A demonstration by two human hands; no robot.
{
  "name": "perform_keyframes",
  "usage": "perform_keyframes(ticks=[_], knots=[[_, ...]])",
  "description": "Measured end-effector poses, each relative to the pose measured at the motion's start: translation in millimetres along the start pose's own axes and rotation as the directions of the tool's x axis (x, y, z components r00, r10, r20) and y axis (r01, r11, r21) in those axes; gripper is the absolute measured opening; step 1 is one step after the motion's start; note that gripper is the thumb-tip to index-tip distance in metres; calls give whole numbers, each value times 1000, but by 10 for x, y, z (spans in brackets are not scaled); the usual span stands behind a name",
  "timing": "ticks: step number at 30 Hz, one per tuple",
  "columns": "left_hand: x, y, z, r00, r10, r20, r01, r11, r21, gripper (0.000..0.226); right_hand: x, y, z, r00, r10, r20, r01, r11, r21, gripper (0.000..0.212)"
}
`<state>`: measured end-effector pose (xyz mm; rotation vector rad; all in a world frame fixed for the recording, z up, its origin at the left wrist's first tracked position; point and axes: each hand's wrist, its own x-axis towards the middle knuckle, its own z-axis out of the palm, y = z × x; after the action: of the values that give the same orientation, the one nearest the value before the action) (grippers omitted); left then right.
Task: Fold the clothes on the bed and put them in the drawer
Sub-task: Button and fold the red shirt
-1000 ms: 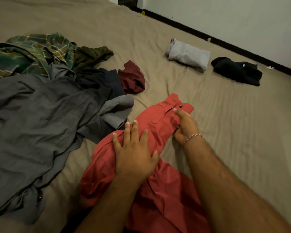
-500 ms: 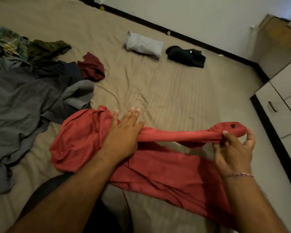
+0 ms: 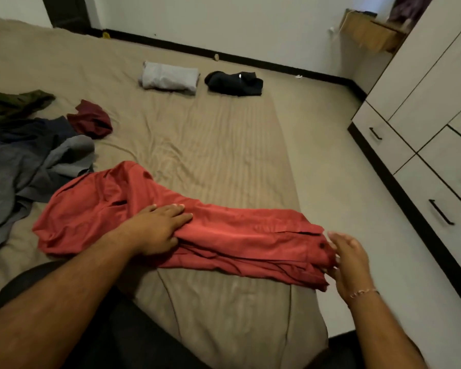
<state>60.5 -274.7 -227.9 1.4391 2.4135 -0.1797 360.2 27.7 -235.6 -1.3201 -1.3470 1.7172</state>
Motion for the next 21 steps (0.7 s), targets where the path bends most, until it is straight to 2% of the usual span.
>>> perform_keyframes(ticks=[2,3,5,9,10,12,13,15,16,17,18,19,21], knots=[[8,58,6,999,36,-14,-35,999,30,81,25,29,72,997,30,70,-26,998,-50,33],[9,94,24,998,58,-25,-57,997,43,82,23,38,109,997,29,74,-24,997,-67,36],[12,139,71,995,92,-40,-90,995,43,84,38,5,169,997,-53,56,58,994,-96,33],[52,166,124,997,64,-48,-63,998,23,88,188,-84,131,958,-276,80,277,961,-2,40],[64,162,140,998,33,-54,-33,999,10,89,218,-72,113,947,-316,67,319,946,-58,39],[85,149,177,998,-26,-58,25,1000,-14,90,292,49,93,937,-351,1,336,896,-289,41],[111,156,195,998,-39,-56,39,999,-10,92,319,112,87,947,-321,-25,285,871,-400,37],[112,168,223,997,-54,-51,55,998,14,99,371,252,81,982,-173,-74,110,847,-520,23],[95,181,226,996,-64,-54,65,998,16,104,416,317,79,991,-91,-94,29,852,-522,39],[83,217,217,995,-74,-64,74,997,5,108,468,360,74,994,13,-111,-64,875,-479,63],[78,276,217,994,-80,-79,79,997,-15,112,472,373,77,987,117,-110,-151,911,-383,76],[58,349,205,991,-79,-112,74,996,-44,114,468,351,101,978,195,-67,-206,930,-303,73],[44,611,203,978,-36,-208,17,996,-89,118,429,263,133,982,188,19,-179,958,-226,38]])
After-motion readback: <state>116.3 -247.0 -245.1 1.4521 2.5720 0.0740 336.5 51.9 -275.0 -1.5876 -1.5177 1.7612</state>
